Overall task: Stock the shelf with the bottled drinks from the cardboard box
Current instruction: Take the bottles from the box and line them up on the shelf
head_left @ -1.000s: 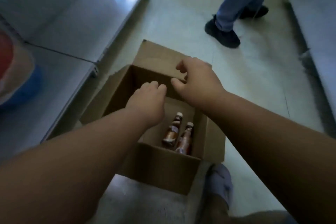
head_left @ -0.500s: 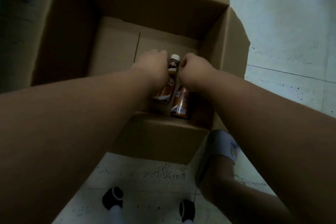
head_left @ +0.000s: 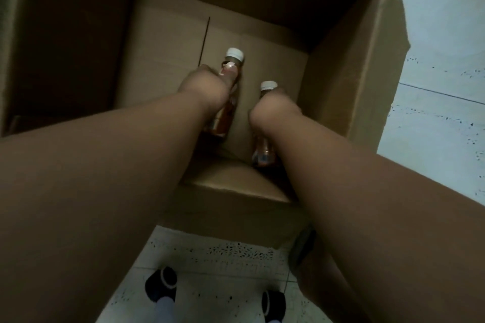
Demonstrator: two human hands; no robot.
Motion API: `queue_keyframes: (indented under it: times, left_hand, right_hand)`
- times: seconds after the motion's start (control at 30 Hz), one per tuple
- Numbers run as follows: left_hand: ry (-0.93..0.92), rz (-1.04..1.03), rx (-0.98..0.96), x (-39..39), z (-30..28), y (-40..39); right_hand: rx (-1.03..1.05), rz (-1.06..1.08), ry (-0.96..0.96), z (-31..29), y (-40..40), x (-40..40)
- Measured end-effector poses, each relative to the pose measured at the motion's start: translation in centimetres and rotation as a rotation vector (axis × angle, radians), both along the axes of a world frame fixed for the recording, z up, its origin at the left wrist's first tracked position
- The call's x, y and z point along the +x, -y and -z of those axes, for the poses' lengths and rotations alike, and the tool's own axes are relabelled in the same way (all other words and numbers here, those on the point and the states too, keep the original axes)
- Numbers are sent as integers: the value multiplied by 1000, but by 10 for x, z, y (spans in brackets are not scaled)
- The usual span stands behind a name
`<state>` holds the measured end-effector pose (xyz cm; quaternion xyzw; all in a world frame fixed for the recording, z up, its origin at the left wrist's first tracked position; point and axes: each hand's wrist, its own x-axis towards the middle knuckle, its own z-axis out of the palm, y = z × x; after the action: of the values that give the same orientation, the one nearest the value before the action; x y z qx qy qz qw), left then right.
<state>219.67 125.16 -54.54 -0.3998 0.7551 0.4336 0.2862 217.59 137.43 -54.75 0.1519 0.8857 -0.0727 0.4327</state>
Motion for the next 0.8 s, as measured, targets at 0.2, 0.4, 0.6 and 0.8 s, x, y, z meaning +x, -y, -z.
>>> queue_keyframes:
  times: [0.2,0.4,0.6,0.8]
  left_hand:
    - [-4,82,35,3,-7,0]
    - [-215,-457,316,24,-101,43]
    - [-523,-440,397,84,-273,108]
    - [-889,-459,24,200,-404,170]
  right_hand:
    - [-264,125,-89,2,-4,-6]
    - [-752,669,-157,-104,11,-17]
    - [-1175,536,11,-292,82,7]
    - [-1470,20,-348,-469,181,108]
